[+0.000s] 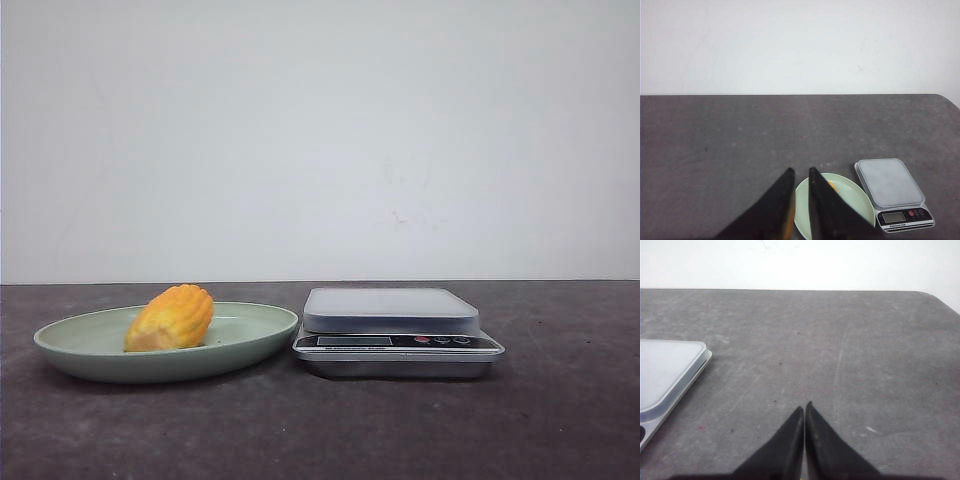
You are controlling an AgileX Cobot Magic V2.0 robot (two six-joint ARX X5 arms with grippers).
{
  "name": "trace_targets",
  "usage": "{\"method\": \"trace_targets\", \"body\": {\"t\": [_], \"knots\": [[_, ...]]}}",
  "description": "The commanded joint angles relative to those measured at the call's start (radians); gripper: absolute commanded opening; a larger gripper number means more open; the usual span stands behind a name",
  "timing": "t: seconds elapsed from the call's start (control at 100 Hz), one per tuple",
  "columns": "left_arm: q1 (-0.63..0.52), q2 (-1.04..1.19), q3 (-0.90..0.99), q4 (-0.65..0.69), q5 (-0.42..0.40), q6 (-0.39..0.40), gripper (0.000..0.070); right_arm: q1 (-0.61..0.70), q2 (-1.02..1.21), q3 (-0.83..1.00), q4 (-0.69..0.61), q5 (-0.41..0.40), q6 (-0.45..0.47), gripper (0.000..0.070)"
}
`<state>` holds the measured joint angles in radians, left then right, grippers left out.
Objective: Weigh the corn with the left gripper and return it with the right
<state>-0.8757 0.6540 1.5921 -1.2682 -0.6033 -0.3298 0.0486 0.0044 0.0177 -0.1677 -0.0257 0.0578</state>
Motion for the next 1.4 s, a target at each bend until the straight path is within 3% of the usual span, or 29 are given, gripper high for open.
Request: {"method": "trace_targets", "body": {"t": [0.0,0.13,0.2,0.28,0.36,0.49,0.62,0.69,0.75,0.82,0.89,1.06,1.16,1.26,1.39], "knots": [[-0.010,0.005,0.018,0.008,-0.003,-0.003,0.0000,0.001,-0.001,-0.004,0.011,0.000,0.009,0.0000],[-0.010,0.005,0.018,0.008,-0.003,0.000,0.0000,0.001,-0.001,-0.004,0.011,0.000,0.010,0.0000],[-0.004,0.005,0.017,0.000,-0.008,0.059,0.0000,0.001,-0.001,-0.004,0.011,0.000,0.010,0.0000],[0.047,0.005,0.017,0.013,-0.007,0.115,0.0000,0.001,-0.001,-0.004,0.011,0.000,0.010,0.0000],[0.120,0.005,0.001,0.042,-0.007,0.106,0.0000,0.001,-0.001,-0.004,0.011,0.000,0.010,0.0000],[0.249,-0.027,-0.153,0.225,-0.006,0.080,0.0000,0.001,-0.001,-0.004,0.011,0.000,0.009,0.0000],[0.376,-0.123,-0.459,0.539,0.010,0.060,0.0000,0.001,-0.001,-0.004,0.011,0.000,0.009,0.0000],[0.463,-0.183,-0.655,0.726,0.074,-0.019,0.0000,0.001,-0.001,-0.004,0.011,0.000,0.009,0.0000],[0.549,-0.229,-0.803,0.824,0.179,-0.082,0.0000,0.001,-0.001,-0.004,0.011,0.000,0.010,0.0000],[0.642,-0.275,-0.934,0.849,0.331,-0.168,0.0000,0.001,-0.001,-0.004,0.011,0.000,0.010,0.0000],[0.709,-0.314,-1.025,0.828,0.404,-0.193,0.0000,0.001,-0.001,-0.004,0.011,0.000,0.009,0.0000],[0.797,-0.396,-1.176,0.848,0.410,-0.071,0.0000,0.001,-0.001,-0.004,0.011,0.000,0.010,0.0000],[0.826,-0.441,-1.286,0.963,0.375,0.074,0.0000,0.001,-0.001,-0.004,0.011,0.000,0.010,0.0000],[0.848,-0.479,-1.381,1.089,0.362,0.144,0.0000,0.001,-0.001,-0.004,0.011,0.000,0.010,0.0000],[0.866,-0.546,-1.462,1.160,0.456,0.182,0.0000,0.001,-0.001,-0.004,0.011,0.000,0.009,0.0000]]}}
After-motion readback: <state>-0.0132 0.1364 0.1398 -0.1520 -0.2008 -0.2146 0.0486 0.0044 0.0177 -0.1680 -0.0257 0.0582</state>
